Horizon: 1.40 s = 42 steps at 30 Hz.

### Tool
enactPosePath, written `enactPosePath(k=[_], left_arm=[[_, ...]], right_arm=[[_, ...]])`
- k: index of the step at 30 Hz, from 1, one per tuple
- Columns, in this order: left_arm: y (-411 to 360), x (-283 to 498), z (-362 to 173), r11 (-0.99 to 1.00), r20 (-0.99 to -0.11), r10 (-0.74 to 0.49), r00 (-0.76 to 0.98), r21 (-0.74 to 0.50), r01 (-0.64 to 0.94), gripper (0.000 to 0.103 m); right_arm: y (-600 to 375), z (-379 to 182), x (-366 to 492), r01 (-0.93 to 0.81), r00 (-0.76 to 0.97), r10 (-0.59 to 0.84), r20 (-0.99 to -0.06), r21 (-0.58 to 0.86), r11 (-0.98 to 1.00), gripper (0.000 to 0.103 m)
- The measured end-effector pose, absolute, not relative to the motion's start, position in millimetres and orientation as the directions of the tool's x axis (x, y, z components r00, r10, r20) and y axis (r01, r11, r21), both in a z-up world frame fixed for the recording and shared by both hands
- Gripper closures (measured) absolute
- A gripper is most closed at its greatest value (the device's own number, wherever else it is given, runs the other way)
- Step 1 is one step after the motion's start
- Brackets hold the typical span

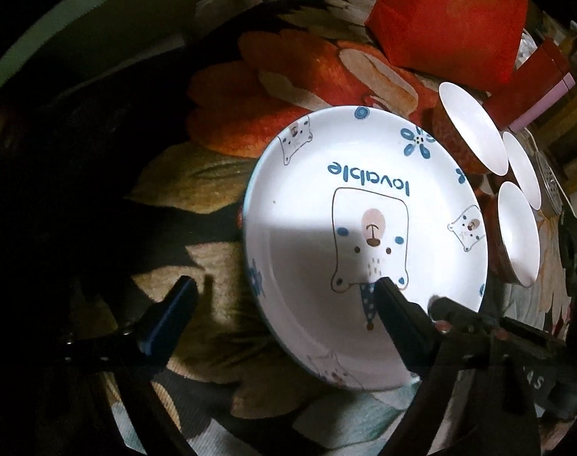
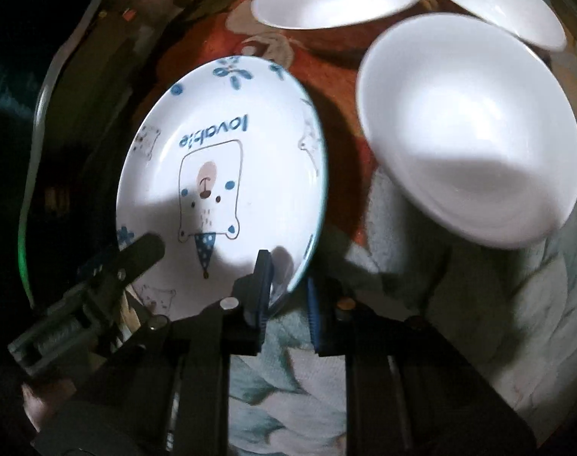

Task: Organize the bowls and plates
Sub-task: 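Grasp the rim of the second bear-print plate with both grippers, then lift the bear-print plate and carry it over the plate stack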

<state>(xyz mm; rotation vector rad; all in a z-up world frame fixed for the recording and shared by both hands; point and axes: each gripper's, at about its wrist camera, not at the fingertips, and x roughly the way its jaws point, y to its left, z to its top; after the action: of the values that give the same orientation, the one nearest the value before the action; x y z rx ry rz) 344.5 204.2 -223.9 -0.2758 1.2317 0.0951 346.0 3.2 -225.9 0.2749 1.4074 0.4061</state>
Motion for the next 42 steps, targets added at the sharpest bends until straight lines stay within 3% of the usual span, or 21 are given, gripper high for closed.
enactPosePath(k=[5,7,9,13,21,33,42], left_arm=[[203,350,-227,0.967,-0.942,-0.109,0.316,-0.174,-0.185,0.022],[199,353,-228,0.971,-0.943,-0.125,0.307,-0.181,-0.159,0.041],[193,354,-231,0.977,-0.95,-0.134,0.282,-0.174,-0.121,0.053],[174,353,-236,0.981,-0.95,-0.179,0.256,-0.191,-0.024,0.062],[169,340,-235,0.983,-0.951,-0.173,0.255,-0.181,-0.01,0.064],[160,295,-231,0.961,-0.937,-0.277,0.211,-0.272,0.053,0.069],[108,299,-209,0.949,-0.917,-0.313,0.246,-0.292,0.119,0.069]], right_arm=[[-9,-225,335,-0.175,0.062,0.44,-0.896,0.424,0.888,0.085],[-14,-223,326,-0.231,0.027,0.434,-0.9,0.417,0.879,0.085],[-18,-221,318,-0.301,0.0,0.406,-0.914,0.388,0.871,0.084],[-30,-218,310,-0.338,0.006,0.375,-0.927,0.351,0.873,0.085],[-36,-217,307,-0.258,0.061,0.347,-0.936,0.321,0.911,0.084],[-60,-203,303,-0.258,0.098,0.373,-0.923,0.339,0.905,0.09],[-90,-191,296,-0.201,0.102,0.379,-0.92,0.354,0.913,0.09]])
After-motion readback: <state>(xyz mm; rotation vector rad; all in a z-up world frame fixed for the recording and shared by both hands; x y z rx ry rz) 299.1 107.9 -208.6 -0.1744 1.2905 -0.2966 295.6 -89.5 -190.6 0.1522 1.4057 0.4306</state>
